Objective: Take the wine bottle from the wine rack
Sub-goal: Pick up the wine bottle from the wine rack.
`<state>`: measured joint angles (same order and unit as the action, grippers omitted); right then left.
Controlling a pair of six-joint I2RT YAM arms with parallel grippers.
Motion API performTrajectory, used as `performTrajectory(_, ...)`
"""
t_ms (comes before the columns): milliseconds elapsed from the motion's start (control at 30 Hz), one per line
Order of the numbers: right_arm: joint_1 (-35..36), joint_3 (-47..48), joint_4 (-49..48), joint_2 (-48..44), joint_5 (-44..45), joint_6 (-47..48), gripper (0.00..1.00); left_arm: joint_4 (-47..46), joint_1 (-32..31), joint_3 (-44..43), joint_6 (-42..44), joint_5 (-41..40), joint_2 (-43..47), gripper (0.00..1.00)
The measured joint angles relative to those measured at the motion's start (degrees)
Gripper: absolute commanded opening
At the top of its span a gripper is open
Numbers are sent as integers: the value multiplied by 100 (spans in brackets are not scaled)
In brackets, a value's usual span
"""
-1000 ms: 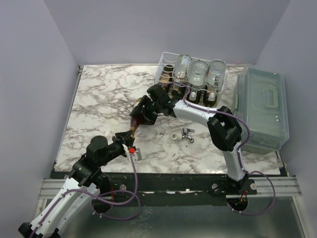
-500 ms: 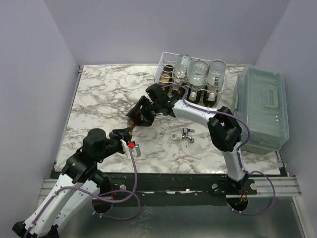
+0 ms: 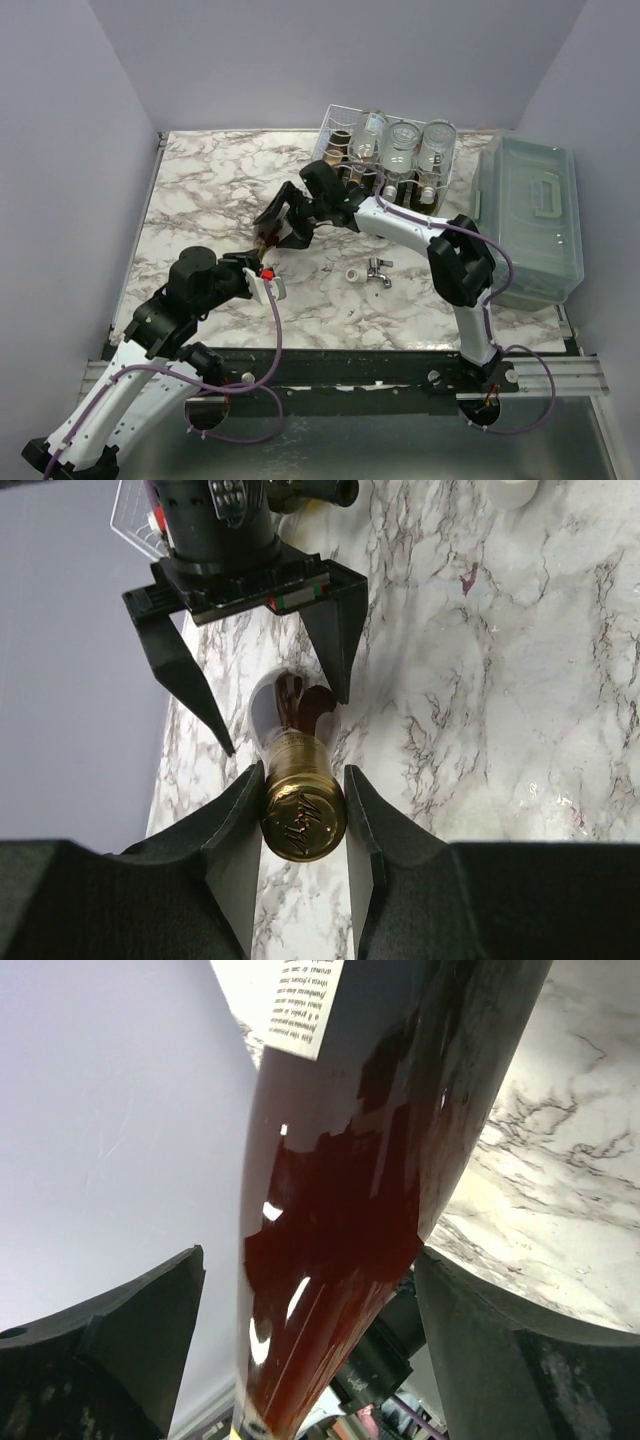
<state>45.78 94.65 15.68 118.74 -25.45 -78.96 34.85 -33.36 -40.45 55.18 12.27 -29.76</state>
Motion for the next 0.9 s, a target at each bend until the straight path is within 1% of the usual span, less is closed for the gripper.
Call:
performTrajectory(67,-15,0,-50,-61,-35,15,89,13,0,-52,-39,-66,-61,0)
performTrajectory(100,-17,0,-79,-92,-59,15,92,20,0,-66,-52,-101,-79,0)
performTrajectory(167,-50,0,-170,-160,-125,11,93,24,2,-70,-55,-151,-96,0)
performTrajectory(500,-96,0,-741,-767,-210,260,93,-24,48,-190,-203,-291,-299,0)
performTrajectory(700,-120,0,-796,-960,-160,557,93,-85,258,-389,-546,-334,-476,0)
performTrajectory(900,-247,68,-610,-1080,96,1058,92,-81,584,-675,-885,-326,-719,0)
